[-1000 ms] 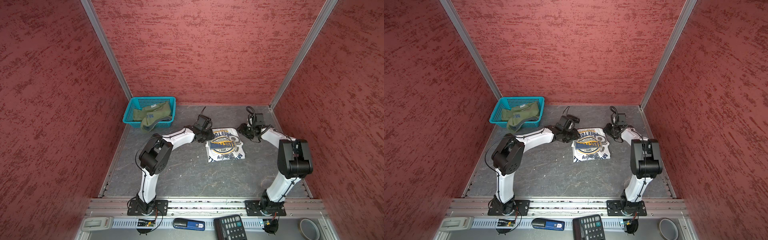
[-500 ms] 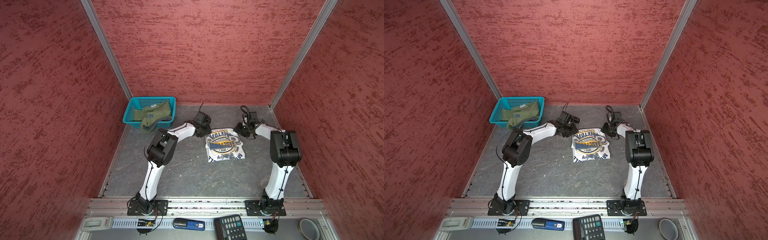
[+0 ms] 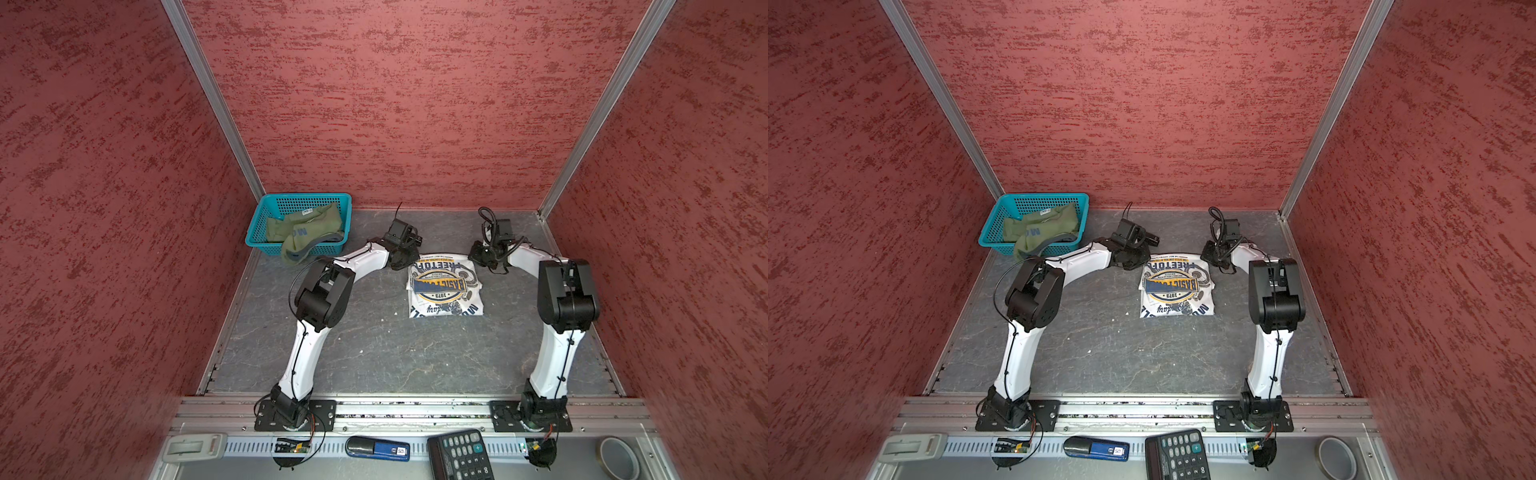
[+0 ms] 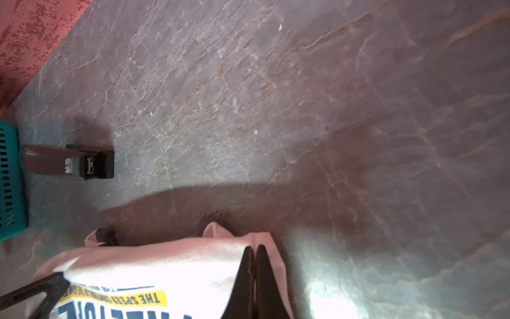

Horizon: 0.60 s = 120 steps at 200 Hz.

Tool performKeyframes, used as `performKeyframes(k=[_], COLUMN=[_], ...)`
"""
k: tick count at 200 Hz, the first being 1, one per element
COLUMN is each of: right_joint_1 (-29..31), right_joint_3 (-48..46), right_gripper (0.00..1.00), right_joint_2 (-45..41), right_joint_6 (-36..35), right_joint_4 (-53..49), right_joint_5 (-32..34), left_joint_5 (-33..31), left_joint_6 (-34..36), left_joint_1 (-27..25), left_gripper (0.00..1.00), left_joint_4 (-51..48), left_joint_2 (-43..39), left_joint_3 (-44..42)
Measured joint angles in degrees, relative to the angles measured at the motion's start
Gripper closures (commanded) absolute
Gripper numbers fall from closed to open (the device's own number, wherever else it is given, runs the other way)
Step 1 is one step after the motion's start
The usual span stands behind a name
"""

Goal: Fold and stack the tank tops

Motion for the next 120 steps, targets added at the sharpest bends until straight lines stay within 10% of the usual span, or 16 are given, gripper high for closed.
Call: performKeyframes(k=[60,120], right_joint_1=[0.26,0.07], right_joint_3=[1.18,1.38], right_gripper=[0.99,0.34], right_joint_2=[2.56,-0.22], right_joint_6=[0.04,0.13], right_joint_4=[0.39,-3.74], right_joint_5=[0.59,4.17], left_joint_5=[1.29,0.31], left_joint_6=[-1.79,0.79], left_joint_1=[0.94,2.12], left_gripper=[0.85,0.35], left_joint_4=[0.61,-3.08], left_joint_2=[3.21,0.04], left_joint_3=[1.05,-0.2])
